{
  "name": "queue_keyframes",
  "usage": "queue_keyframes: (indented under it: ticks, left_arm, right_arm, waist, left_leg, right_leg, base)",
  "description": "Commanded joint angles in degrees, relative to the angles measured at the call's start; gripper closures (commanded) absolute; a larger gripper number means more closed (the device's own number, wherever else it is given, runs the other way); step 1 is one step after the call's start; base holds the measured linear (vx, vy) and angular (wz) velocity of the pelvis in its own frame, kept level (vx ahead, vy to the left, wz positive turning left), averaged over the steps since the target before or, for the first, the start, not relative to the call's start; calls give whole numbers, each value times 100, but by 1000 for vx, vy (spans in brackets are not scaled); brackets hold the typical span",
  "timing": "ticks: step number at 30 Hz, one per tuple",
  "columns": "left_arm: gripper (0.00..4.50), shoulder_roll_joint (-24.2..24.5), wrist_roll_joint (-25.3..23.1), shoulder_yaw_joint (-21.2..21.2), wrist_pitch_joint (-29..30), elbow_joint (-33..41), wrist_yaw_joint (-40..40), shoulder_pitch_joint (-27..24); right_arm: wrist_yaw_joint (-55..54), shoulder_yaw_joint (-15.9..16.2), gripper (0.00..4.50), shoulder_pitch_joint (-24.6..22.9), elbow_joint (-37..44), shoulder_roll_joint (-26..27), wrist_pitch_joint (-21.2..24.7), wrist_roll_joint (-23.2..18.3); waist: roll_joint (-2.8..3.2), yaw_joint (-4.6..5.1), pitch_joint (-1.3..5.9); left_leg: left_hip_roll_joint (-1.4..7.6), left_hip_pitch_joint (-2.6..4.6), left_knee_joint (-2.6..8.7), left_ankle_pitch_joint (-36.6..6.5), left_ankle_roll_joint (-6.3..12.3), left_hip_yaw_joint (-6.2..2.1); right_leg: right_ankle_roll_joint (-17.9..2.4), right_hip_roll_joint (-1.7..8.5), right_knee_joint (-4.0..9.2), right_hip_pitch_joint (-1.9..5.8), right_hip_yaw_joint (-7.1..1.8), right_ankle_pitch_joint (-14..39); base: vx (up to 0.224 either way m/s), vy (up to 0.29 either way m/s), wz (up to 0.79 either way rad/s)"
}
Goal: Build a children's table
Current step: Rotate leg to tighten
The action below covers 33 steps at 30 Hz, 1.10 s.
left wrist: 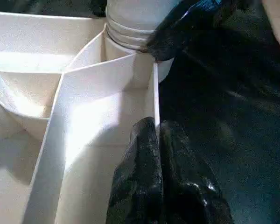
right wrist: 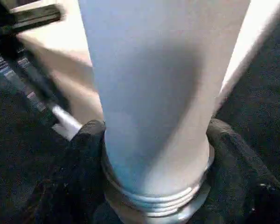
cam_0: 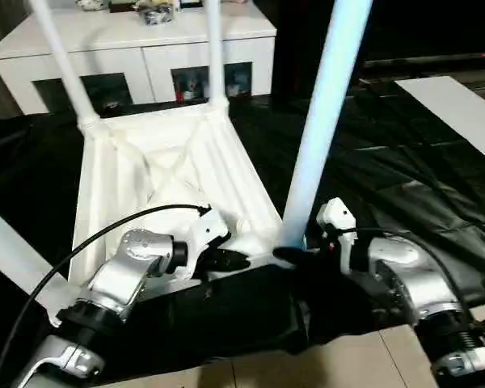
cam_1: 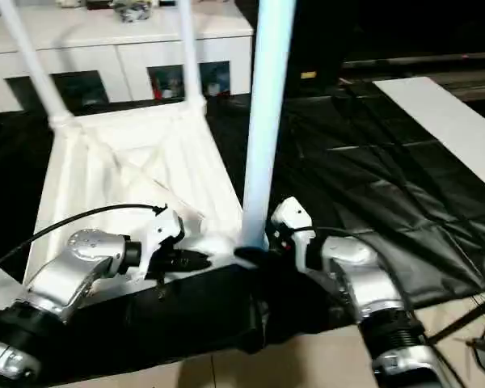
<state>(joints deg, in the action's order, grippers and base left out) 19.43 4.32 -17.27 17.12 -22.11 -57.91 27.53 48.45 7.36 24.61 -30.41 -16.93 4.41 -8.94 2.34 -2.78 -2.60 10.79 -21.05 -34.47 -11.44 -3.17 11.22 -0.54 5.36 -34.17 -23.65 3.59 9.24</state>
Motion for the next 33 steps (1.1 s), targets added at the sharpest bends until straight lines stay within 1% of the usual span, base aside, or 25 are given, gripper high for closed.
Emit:
queue_keyframes:
  ticks: [1,3,5,8,10,11,12,13,15,16,17,18,19,20,21,22,24,25,26,27,28,29,30,31,33]
  left_arm:
    - [450,-130,-12,-6,-21,-188,176,21]
    - [450,-380,-152,118,43,-580,814,241]
    - [450,-630,-263,309,27,-972,1542,461]
    - [450,-830,-338,476,-57,-1300,2098,643]
    - [450,-967,-410,557,-195,-1569,2529,793]
    - [450,-1012,-458,585,-280,-1706,2737,860]
    - [450,-1012,-458,585,-280,-1706,2737,860]
    - [450,-1045,-487,601,-343,-1818,2839,912]
    - [450,-1082,-516,620,-446,-1947,2927,977]
    - [450,-1082,-516,620,-446,-1947,2927,977]
    - [450,-1039,-501,590,-484,-1899,2765,958]
    - [450,-995,-474,566,-499,-1834,2620,921]
    - [450,-995,-474,566,-499,-1834,2620,921]
    - [450,-895,-419,530,-517,-1679,2355,821]
    - [450,-895,-419,530,-517,-1679,2355,821]
    - [450,-840,-390,510,-538,-1613,2214,771]
    - [450,-717,-345,456,-587,-1466,1901,658]
    - [450,-662,-326,431,-616,-1400,1754,607]
    - [450,-662,-326,431,-616,-1400,1754,607]
    - [450,-509,-267,373,-698,-1265,1394,486]
    - [450,-411,-214,339,-753,-1180,1141,409]
    - [450,-230,-127,275,-829,-1033,712,284]
    - [450,-162,-103,249,-850,-980,567,241]
    - [450,-91,-69,223,-857,-909,397,195]
    - [450,7,-22,186,-822,-810,178,136]
  right_arm:
    - [-947,-306,178,129,-241,112,118,147]
    - [-2039,-475,178,170,-393,461,310,305]
    - [-2928,-650,178,201,-505,788,446,400]
    - [-3529,-739,178,254,-612,1071,455,429]
    - [-3963,-771,178,337,-715,1394,423,436]
    - [-4165,-767,178,410,-779,1578,392,430]
    - [-4165,-767,178,410,-779,1578,392,430]
    - [-4253,-752,178,491,-838,1753,381,413]
    - [-4238,-670,178,605,-872,1971,308,428]
    - [-4238,-670,143,605,-872,1971,308,428]
    - [-3834,-454,122,574,-622,1965,103,468]
    - [-3548,-388,108,533,-475,1910,94,410]
    - [-3548,-388,106,533,-475,1910,94,410]
    - [-3225,-353,99,453,-243,1693,170,359]
    - [-3225,-353,87,453,-243,1693,170,359]
    - [-3018,-360,75,421,-139,1560,249,300]
    - [-2475,-366,60,351,65,1242,419,142]
    - [-2215,-355,54,318,151,1092,487,80]
    - [-2215,-355,31,318,151,1092,487,80]
    - [-1624,-276,31,238,268,689,431,67]
    - [-1246,-224,31,188,328,438,367,68]
    - [-665,-165,31,124,368,70,210,61]
    - [-475,-153,31,107,372,-42,155,51]
    - [-281,-132,31,82,403,-149,109,45]
    - [-48,-94,31,52,442,-280,44,44]
  waist:
    - [-81,-3,339]
    - [-84,31,319]
    - [-68,74,309]
    - [-67,67,312]
    - [-52,72,305]
    - [-52,73,307]
    - [-33,81,304]
    - [-58,80,307]
    - [-51,86,304]
    - [-52,87,306]
    - [-92,77,311]
    - [-80,69,314]
    - [-93,62,311]
    - [-131,91,310]
    - [-131,91,310]
    - [-102,109,315]
    - [-103,126,333]
    - [-111,98,339]
    - [-111,75,343]
    - [-111,70,341]
    - [-97,40,373]
    - [-75,4,370]
    - [-82,0,378]
    - [-88,-4,386]
    - [-72,-13,386]
  left_leg:
    - [192,41,456,-1273,166,-110]
    - [187,48,470,-1373,125,-107]
    - [159,89,478,-1607,-34,-120]
    - [161,100,484,-1779,-11,-127]
    - [155,117,488,-1845,-9,-119]
    - [156,118,493,-1887,-23,-129]
    - [154,106,502,-1920,-28,-137]
    - [156,95,512,-1943,-29,-146]
    - [160,91,522,-1984,-49,-155]
    - [158,90,522,-2003,-42,-156]
    - [168,86,527,-1978,-16,-151]
    - [172,84,528,-1943,-6,-152]
    - [170,57,532,-1867,49,-148]
    - [166,-34,548,-1717,112,-168]
    - [166,-34,548,-1717,112,-168]
    - [174,-90,569,-1607,113,-196]
    - [176,-79,545,-1510,127,-203]
    - [188,-32,521,-1472,181,-182]
    - [187,14,491,-1382,242,-150]
    - [186,14,482,-1324,262,-134]
    - [184,-26,466,-1112,323,-148]
    - [191,-11,440,-973,412,-121]
    - [196,-5,431,-920,449,-121]
    - [179,-24,419,-813,514,-107]
    - [185,-6,408,-779,565,-96]
  right_leg:
    - [-1124,288,432,284,-207,1901]
    - [-1053,273,463,258,-208,2078]
    - [-901,275,521,219,-195,2549]
    - [-749,281,577,192,-190,2758]
    - [-745,270,595,156,-190,2741]
    - [-736,273,594,163,-185,2777]
    - [-716,277,596,162,-184,2814]
    - [-665,277,601,178,-176,2836]
    - [-625,286,598,178,-175,2886]
    - [-614,289,606,178,-173,2895]
    - [-586,295,604,188,-179,2848]
    - [-598,302,595,191,-184,2806]
    - [-609,301,586,217,-185,2713]
    - [-570,304,550,292,-178,2606]
    - [-570,304,550,292,-178,2606]
    - [-519,313,528,330,-154,2629]
    - [-581,316,518,319,-162,2442]
    - [-697,312,517,292,-180,2255]
    - [-852,303,509,258,-200,2049]
    - [-921,300,501,249,-212,1936]
    - [-1035,295,437,328,-190,1575]
    - [-1123,287,411,300,-203,1257]
    - [-1200,286,387,307,-202,1111]
    - [-1304,278,356,323,-196,914]
    - [-1407,282,347,317,-198,832]
  base:
    - [0,0,0]
    - [0,0,0]
    - [0,0,0]
    - [0,0,0]
    - [0,0,0]
    - [0,0,0]
    - [0,0,0]
    - [0,0,0]
    - [0,0,0]
    - [0,0,0]
    - [0,0,0]
    - [0,0,0]
    - [0,0,0]
    - [0,0,0]
    - [0,0,0]
    - [6,-5,-23]
    - [2,-2,-10]
    - [0,0,0]
    - [0,0,0]
    - [50,-14,4]
    - [0,0,0]
    - [0,0,0]
    - [0,0,0]
    - [0,0,0]
    - [0,0,0]
